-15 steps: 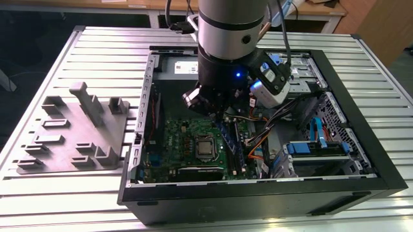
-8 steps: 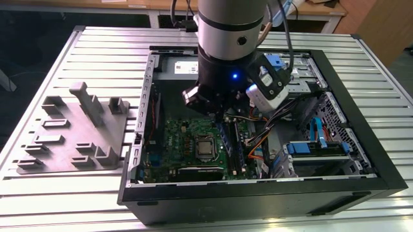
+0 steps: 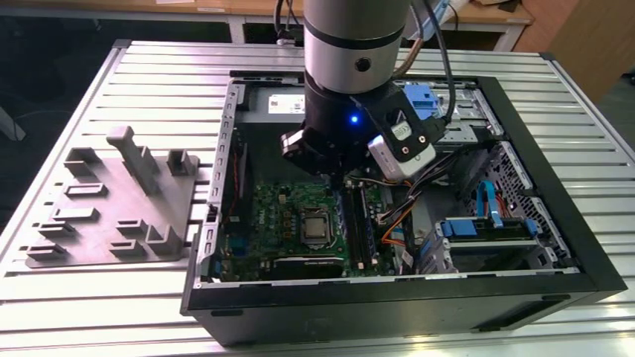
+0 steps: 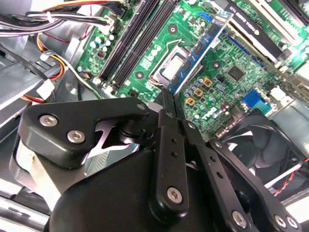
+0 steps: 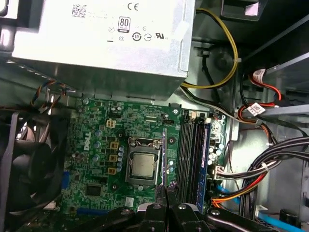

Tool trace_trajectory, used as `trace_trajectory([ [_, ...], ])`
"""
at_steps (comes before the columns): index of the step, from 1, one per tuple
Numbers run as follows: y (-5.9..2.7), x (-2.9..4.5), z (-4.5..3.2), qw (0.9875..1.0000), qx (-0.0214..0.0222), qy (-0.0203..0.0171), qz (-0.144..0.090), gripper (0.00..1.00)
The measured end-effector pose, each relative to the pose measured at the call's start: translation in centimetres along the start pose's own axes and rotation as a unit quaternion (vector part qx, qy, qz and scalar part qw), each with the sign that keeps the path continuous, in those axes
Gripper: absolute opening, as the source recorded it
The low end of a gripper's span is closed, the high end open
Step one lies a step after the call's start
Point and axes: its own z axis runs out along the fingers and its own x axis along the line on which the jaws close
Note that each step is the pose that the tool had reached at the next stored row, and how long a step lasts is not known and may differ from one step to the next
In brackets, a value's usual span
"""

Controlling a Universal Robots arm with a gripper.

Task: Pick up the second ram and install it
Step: 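Insert the second ram into the second slot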

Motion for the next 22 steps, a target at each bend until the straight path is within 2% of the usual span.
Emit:
trace_trajectory([
  [5,0.0,-0.01,0.01,1.0,0.0,0.0,0.001,0.12],
  [8,-0.02,-0.27,0.07,1.0,-0.0001,-0.0001,0.001,0.12],
  [13,-0.04,-0.48,0.21,0.9999,0.0,-0.0006,0.014,0.12],
  [18,-0.04,-0.57,0.31,0.9999,-0.0008,-0.0009,0.015,0.12],
  [22,-0.09,-0.98,0.54,0.9999,-0.0012,-0.0008,0.015,0.12],
])
